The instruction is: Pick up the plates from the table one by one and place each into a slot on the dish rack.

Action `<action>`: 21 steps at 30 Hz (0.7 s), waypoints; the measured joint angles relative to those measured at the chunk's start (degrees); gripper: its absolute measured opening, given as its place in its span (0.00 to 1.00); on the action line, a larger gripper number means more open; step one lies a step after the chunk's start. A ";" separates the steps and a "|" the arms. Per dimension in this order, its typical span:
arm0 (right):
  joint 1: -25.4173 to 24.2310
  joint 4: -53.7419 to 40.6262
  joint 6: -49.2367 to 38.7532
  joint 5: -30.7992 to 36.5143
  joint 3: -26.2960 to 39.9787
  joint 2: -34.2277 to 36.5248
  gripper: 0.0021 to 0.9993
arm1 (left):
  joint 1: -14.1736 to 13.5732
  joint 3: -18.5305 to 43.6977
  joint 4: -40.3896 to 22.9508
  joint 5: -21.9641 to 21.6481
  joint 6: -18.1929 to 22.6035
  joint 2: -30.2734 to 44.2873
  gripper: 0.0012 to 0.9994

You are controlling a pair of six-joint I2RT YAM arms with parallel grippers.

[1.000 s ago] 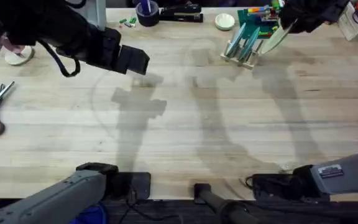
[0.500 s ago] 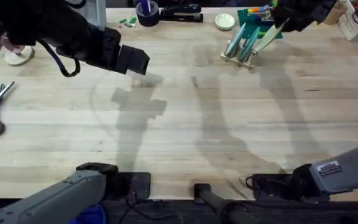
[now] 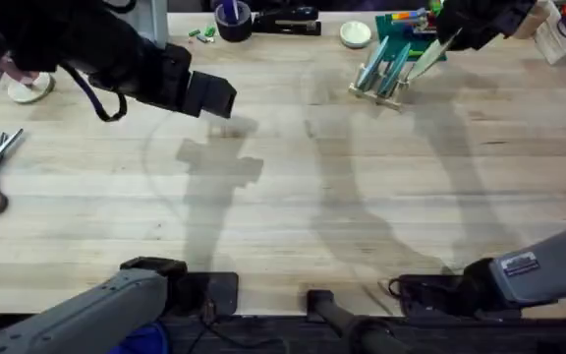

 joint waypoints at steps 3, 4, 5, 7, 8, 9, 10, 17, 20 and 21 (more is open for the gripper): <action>0.00 0.51 -0.11 -0.76 0.00 0.76 0.03 | 0.00 0.00 0.00 0.00 0.00 0.02 0.99; 0.00 0.46 -0.21 -0.86 0.00 0.98 0.03 | 0.00 0.00 0.00 0.00 0.00 0.02 0.99; 0.00 0.48 -0.22 -1.00 0.00 1.18 0.03 | 0.00 0.00 0.00 0.00 0.00 0.00 0.99; 0.00 0.50 -0.24 -1.19 0.00 1.44 0.03 | 0.00 0.00 0.00 0.00 -0.02 0.00 0.99; 0.00 0.48 -0.24 -1.20 0.00 1.53 0.03 | 0.00 0.00 0.00 0.00 -0.05 0.00 0.99; 0.00 0.48 -0.24 -1.21 0.00 1.62 0.03 | 0.00 0.00 0.00 0.00 -0.11 0.00 0.99; 0.00 0.48 -0.24 -1.22 0.02 1.77 0.03 | 0.00 0.00 0.00 0.00 -0.15 0.02 0.99; 0.00 0.71 -0.25 -1.43 0.04 4.42 0.03 | 0.00 0.00 0.00 0.00 -0.17 0.00 0.99; 0.00 0.68 -0.37 -1.64 0.04 5.37 0.03 | 0.00 0.00 0.00 0.00 -0.17 0.02 0.99; 0.00 0.68 -0.43 -1.64 0.04 5.53 0.03 | 0.00 0.00 0.00 0.00 -0.17 0.00 0.99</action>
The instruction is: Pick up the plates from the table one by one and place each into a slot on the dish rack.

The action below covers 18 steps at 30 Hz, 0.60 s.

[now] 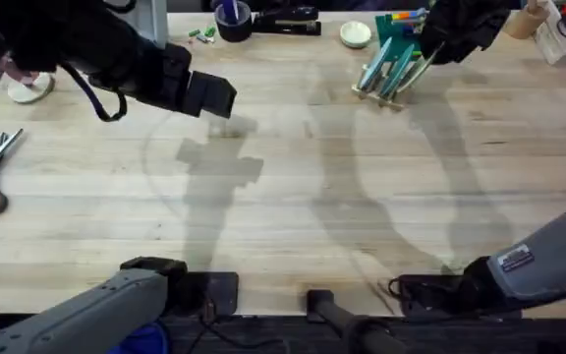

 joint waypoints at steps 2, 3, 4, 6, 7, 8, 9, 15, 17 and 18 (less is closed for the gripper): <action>0.00 0.00 -0.03 0.00 0.00 0.04 0.03 | 0.00 0.00 0.00 0.00 0.00 0.02 0.99; 0.00 0.00 -0.03 0.00 0.00 0.04 0.03 | 0.00 0.00 0.00 0.00 0.00 0.00 0.99; 0.00 0.00 -0.03 0.02 0.00 0.04 0.03 | 0.00 0.00 0.00 0.00 0.00 0.02 0.99; 0.00 0.00 -0.03 0.01 0.00 0.04 0.03 | 0.00 0.00 0.00 0.00 -0.01 0.00 0.99; 0.00 0.00 -0.05 0.00 0.00 0.04 0.03 | 0.00 0.00 0.00 0.00 0.00 0.00 0.99; 0.00 0.02 -0.05 0.00 0.00 0.04 0.03 | 0.00 0.00 0.00 0.00 0.00 0.00 0.99; 0.00 0.02 -0.05 0.00 0.00 0.04 0.03 | 0.00 0.00 0.00 0.00 0.00 0.00 0.99; 0.00 0.40 -0.21 0.00 0.02 0.50 0.03 | 0.00 0.00 0.00 0.00 0.00 0.01 0.99; 0.00 0.48 -0.25 0.00 0.04 1.18 0.03 | 0.02 0.00 0.00 0.00 -0.02 0.02 1.00; 0.00 0.46 -0.28 0.00 0.04 1.52 0.03 | 0.00 0.00 0.00 0.00 -0.02 0.02 0.99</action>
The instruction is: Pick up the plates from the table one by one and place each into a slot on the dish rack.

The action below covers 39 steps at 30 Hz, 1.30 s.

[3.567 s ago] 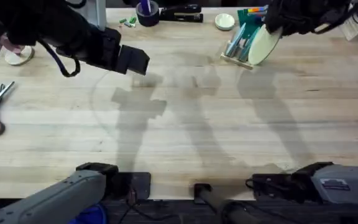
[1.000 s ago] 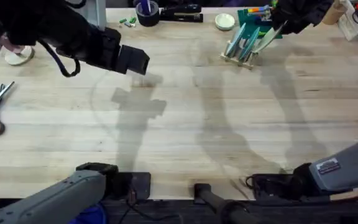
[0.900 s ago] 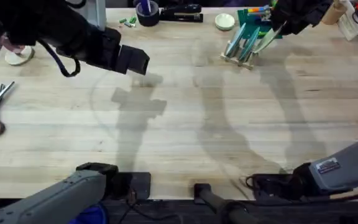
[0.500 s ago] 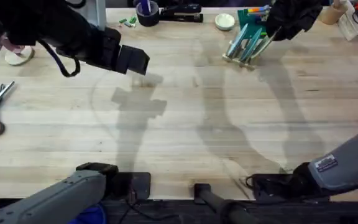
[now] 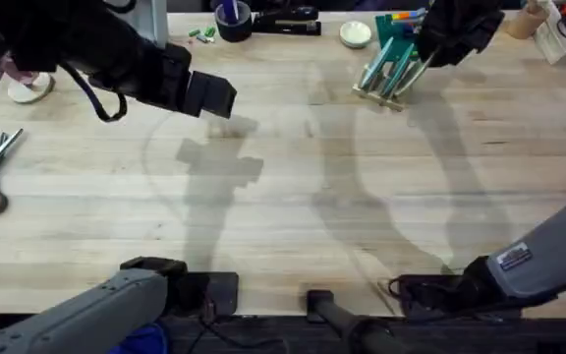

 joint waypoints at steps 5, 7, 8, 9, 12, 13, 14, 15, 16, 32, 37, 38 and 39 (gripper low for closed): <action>0.00 0.28 -0.21 0.00 0.00 1.29 0.03 | 0.00 0.00 0.00 0.00 0.00 -0.02 0.99; 0.00 0.65 -0.35 0.03 0.00 1.31 0.03 | 0.00 0.00 0.00 0.00 0.00 -0.02 0.99; 0.00 0.90 -0.38 0.04 0.00 1.32 0.03 | 0.00 0.00 0.00 0.00 0.02 -0.01 0.99; 0.00 1.08 -0.38 0.06 0.00 1.32 0.03 | 0.00 0.00 0.00 0.00 0.00 -0.02 0.99; 0.00 1.49 -0.38 0.05 0.00 1.30 0.03 | 0.00 0.00 0.00 0.00 0.00 -0.02 0.99; 0.00 1.49 -0.38 0.07 0.00 1.30 0.03 | 0.00 0.00 0.00 0.00 0.00 -0.02 0.99; 0.00 1.49 -0.38 0.04 0.00 1.30 0.03 | 0.00 0.00 0.00 0.00 0.00 -0.02 0.99; 0.00 1.49 -0.40 0.04 0.00 1.30 0.03 | 0.00 0.00 0.00 0.00 0.00 0.01 0.99; 0.00 1.49 -0.58 0.04 0.00 1.30 0.03 | 0.00 0.00 0.00 0.00 0.00 -0.02 0.99; 0.00 1.88 -0.99 0.04 0.00 1.32 0.36 | 0.00 0.00 -0.01 0.00 -0.44 -0.02 0.99; 0.00 1.86 -1.04 0.04 0.00 1.30 0.43 | 0.00 0.00 0.00 0.00 -0.44 -0.02 0.99; 0.00 1.85 -1.04 0.04 0.00 1.30 0.43 | 0.00 0.00 0.00 0.00 -0.44 -0.02 0.99; 0.00 1.81 -1.04 0.04 0.00 1.30 0.43 | 0.00 0.00 0.00 0.00 -0.44 -0.02 0.99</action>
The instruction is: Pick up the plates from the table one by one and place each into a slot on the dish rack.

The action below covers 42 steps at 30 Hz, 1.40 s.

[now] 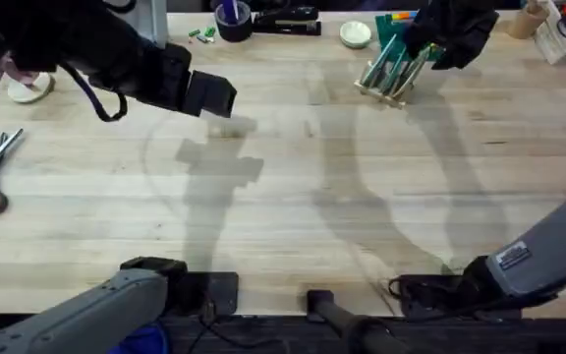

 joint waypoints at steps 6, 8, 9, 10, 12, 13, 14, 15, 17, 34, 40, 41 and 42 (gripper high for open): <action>0.00 -0.52 -0.38 0.00 0.00 0.01 0.41 | 0.01 0.00 -0.02 0.00 0.00 0.00 0.99; 0.00 -0.88 -0.44 0.00 0.04 0.02 0.42 | 0.00 0.00 0.00 0.00 0.00 0.00 0.99; 0.00 -0.96 -0.49 0.00 0.10 0.00 0.46 | 0.00 0.00 0.00 0.00 0.00 0.00 0.99; 0.00 -1.04 -0.59 0.00 0.19 0.00 0.53 | 0.00 0.00 0.00 0.00 0.00 0.01 0.99; 0.00 -1.08 -0.85 0.03 0.49 -0.02 0.79 | 0.00 0.00 -0.01 0.00 0.00 0.01 0.99; 0.00 -1.11 -1.12 0.01 0.63 -0.13 0.91 | 0.00 0.00 0.00 0.00 0.00 0.00 0.99; 0.00 -1.33 -1.31 0.04 0.68 -0.41 0.97 | 0.00 0.00 0.00 0.00 0.00 0.00 0.99; 0.00 -1.85 -1.32 0.11 0.78 -0.83 0.99 | 0.00 0.00 0.00 0.00 0.00 0.00 0.99; 0.00 -3.39 -1.51 0.52 1.40 -2.02 0.99 | 0.00 0.00 0.00 0.00 0.00 0.00 0.99; 0.07 -14.41 -7.61 2.34 3.93 -17.26 0.99 | 0.00 0.00 -0.02 0.00 0.00 0.00 0.99; 0.07 -16.81 -10.04 2.40 3.93 -23.93 0.99 | 0.00 0.00 -0.02 0.00 0.00 0.00 0.99; 0.07 -17.31 -10.67 2.40 3.93 -25.14 0.99 | 0.00 0.00 -0.02 0.00 0.00 0.01 0.99; 0.07 -17.80 -11.33 2.40 3.93 -26.11 0.99 | 0.00 0.00 -0.02 0.00 0.00 0.00 0.99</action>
